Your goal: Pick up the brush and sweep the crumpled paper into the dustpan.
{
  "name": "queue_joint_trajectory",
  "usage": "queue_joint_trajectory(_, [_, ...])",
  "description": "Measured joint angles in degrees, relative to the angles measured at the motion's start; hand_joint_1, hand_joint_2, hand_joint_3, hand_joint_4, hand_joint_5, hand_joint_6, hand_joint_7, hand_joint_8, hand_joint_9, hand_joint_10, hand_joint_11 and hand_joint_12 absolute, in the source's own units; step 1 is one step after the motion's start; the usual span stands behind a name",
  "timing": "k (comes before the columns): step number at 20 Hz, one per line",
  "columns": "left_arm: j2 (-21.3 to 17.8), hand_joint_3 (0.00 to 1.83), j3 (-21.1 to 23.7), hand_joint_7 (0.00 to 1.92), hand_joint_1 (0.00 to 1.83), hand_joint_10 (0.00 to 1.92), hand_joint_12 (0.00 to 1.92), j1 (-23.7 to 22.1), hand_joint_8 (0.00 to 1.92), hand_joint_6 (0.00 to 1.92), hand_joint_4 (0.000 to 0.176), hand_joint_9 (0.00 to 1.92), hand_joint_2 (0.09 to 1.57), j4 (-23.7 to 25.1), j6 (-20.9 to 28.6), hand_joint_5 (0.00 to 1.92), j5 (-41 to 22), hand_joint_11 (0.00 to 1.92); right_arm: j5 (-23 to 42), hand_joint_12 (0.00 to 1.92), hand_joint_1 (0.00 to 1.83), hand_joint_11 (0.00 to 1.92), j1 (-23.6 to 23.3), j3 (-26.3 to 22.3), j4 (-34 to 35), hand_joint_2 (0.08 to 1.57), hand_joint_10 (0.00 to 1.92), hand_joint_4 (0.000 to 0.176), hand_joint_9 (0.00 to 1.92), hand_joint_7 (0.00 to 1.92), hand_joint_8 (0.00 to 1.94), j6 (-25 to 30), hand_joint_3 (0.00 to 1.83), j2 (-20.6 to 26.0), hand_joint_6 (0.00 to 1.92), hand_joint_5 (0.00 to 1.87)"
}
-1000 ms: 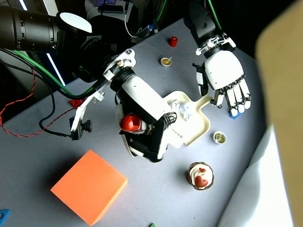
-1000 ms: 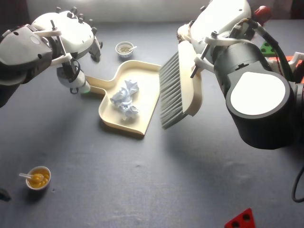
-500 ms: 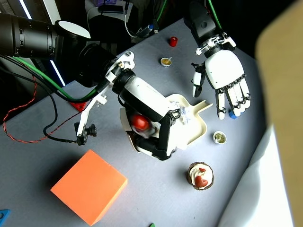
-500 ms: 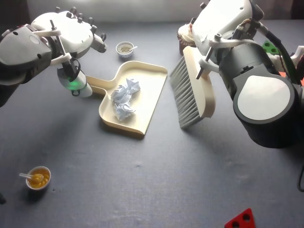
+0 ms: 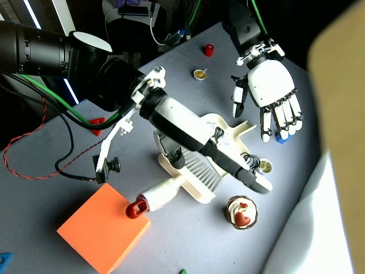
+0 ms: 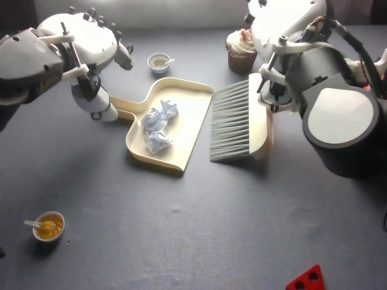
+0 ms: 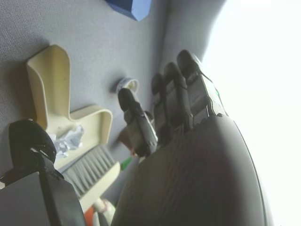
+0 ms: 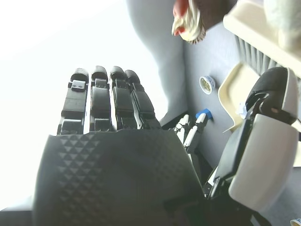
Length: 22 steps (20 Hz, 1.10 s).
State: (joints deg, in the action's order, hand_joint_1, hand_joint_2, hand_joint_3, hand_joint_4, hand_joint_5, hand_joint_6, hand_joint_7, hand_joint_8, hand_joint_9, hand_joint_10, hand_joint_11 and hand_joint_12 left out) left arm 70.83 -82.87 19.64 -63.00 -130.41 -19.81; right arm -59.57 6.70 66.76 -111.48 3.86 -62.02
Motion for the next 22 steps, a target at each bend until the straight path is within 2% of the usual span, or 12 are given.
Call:
queue_joint_trajectory(1, [-0.2,0.00,0.2,0.25,0.84,0.00,0.34,-0.2,0.00,0.00,0.151,0.21,0.93,0.1,0.0,0.53,-0.1,0.06,0.1,0.00,0.37,0.00,0.0,-0.5,0.0,0.71,0.00,0.000,0.00,0.00,0.00,0.0,0.00,0.5,0.00,0.00])
queue_joint_trajectory(4, [-1.0,0.00,1.7,0.25,0.84,0.00,0.34,-1.9,0.00,0.00,0.138,0.21,0.94,0.0,-0.1,0.53,-0.2,0.05,4.1,0.00,0.37,0.00,0.0,-4.3,0.1,0.73,0.00,0.000,0.00,0.00,0.00,3.7,0.01,4.1,0.00,0.00])
queue_joint_trajectory(6, [-1.7,0.00,2.7,0.25,0.85,0.01,0.35,-2.8,0.00,0.00,0.128,0.22,0.93,0.0,-0.2,0.54,-0.2,0.08,10.7,0.00,0.40,0.00,-0.9,-7.4,0.3,0.75,0.00,0.000,0.00,0.00,0.00,10.0,0.01,8.5,0.00,0.00])
queue_joint_trajectory(9, [-2.7,0.00,4.5,0.23,0.80,0.00,0.37,-3.1,0.00,0.01,0.124,0.19,0.96,0.0,-0.2,0.51,0.0,0.00,18.3,0.00,0.41,0.00,-3.8,-11.0,0.4,0.73,0.00,0.000,0.00,0.00,0.00,14.2,0.00,13.4,0.00,0.00])
queue_joint_trajectory(10, [-3.0,0.00,5.2,0.23,0.81,0.00,0.41,-3.6,0.00,0.00,0.120,0.20,0.94,0.0,-0.2,0.50,0.4,0.00,21.9,0.00,0.42,0.00,-5.0,-12.1,-0.8,0.72,0.00,0.000,0.00,0.00,0.00,16.6,0.00,15.5,0.00,0.00])
queue_joint_trajectory(11, [-3.8,0.00,6.1,0.20,0.81,0.00,0.36,-4.1,0.00,0.00,0.116,0.16,0.94,0.3,-0.2,0.46,0.6,0.00,25.7,0.00,0.43,0.00,-5.7,-12.6,-2.1,0.72,0.00,0.000,0.00,0.00,0.00,18.7,0.00,17.3,0.00,0.00])
queue_joint_trajectory(13, [-4.9,0.00,6.7,0.19,0.74,0.00,0.41,-5.4,0.00,0.00,0.091,0.17,0.93,-0.1,-0.2,0.26,0.2,0.00,37.3,0.00,0.43,0.00,-5.6,-13.2,-2.4,0.74,0.00,0.000,0.00,0.00,0.00,23.9,0.00,22.6,0.00,0.00])
queue_joint_trajectory(14, [-5.2,0.00,6.8,0.19,0.74,0.00,0.41,-5.7,0.00,0.00,0.091,0.17,0.93,0.0,-0.3,0.26,-0.3,0.00,41.3,0.00,0.43,0.00,-5.5,-13.0,-1.8,0.74,0.00,0.000,0.00,0.00,0.00,26.1,0.00,24.2,0.00,0.00])
queue_joint_trajectory(15, [-5.5,0.00,6.8,0.18,0.72,0.00,0.45,-6.0,0.00,0.00,0.082,0.17,0.92,0.2,-0.3,0.21,-0.7,0.00,45.1,0.02,0.49,0.06,-5.5,-12.7,0.2,0.75,0.00,0.000,0.00,0.00,0.00,27.0,0.01,25.8,0.00,0.00])
queue_joint_trajectory(16, [-5.5,0.00,7.1,0.19,0.71,0.00,0.45,-6.3,0.00,0.00,0.078,0.18,0.91,0.6,-0.5,0.16,-1.1,0.00,48.8,0.03,0.47,0.08,-5.9,-12.3,2.7,0.76,0.00,0.000,0.00,0.00,0.00,27.3,0.01,27.1,0.00,0.00])
queue_joint_trajectory(18, [-5.4,0.00,8.9,0.18,0.69,0.00,0.43,-6.4,0.00,0.00,0.078,0.18,0.90,0.7,-0.4,0.11,-1.2,0.00,54.8,0.02,0.46,0.06,-6.8,-12.2,4.8,0.76,0.00,0.000,0.00,0.00,0.00,27.4,0.01,29.0,0.00,0.00])
queue_joint_trajectory(22, [-5.3,0.00,9.8,0.18,0.65,0.00,0.49,-6.4,0.00,0.00,0.073,0.19,0.91,0.7,-0.4,0.09,-0.3,0.00,60.7,0.00,0.45,0.00,-6.4,-15.6,5.2,0.77,0.00,0.000,0.00,0.00,0.00,27.4,0.01,34.6,0.00,0.00])
